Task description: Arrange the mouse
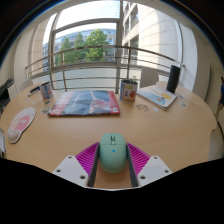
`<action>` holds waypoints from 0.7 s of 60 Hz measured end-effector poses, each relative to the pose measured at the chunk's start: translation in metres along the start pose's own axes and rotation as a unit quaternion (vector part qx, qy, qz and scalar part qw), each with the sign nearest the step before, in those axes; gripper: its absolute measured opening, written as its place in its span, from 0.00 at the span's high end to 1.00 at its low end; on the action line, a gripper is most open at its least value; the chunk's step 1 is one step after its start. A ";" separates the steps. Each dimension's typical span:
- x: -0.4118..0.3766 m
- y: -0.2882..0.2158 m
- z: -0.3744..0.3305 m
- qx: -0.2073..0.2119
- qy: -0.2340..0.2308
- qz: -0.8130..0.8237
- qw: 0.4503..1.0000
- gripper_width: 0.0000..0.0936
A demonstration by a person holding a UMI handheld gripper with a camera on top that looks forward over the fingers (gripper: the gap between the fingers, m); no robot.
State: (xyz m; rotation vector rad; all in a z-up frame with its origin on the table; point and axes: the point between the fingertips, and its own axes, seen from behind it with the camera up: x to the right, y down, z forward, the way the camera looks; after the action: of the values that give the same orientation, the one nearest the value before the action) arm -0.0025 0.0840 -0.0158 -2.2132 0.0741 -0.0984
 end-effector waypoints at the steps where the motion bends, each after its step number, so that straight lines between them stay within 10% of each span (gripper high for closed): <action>1: 0.000 0.000 0.000 0.001 0.001 -0.002 1.000 0.49; 17: 0.009 -0.029 -0.021 0.015 0.049 -0.008 0.999 0.58; 32: -0.045 -0.194 -0.141 0.155 0.091 0.029 0.983 0.58; 42: -0.167 -0.267 -0.183 0.218 0.040 0.016 0.975 0.59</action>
State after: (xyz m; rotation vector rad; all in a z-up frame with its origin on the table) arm -0.1816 0.1136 0.2995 -1.7688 0.1205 -0.1699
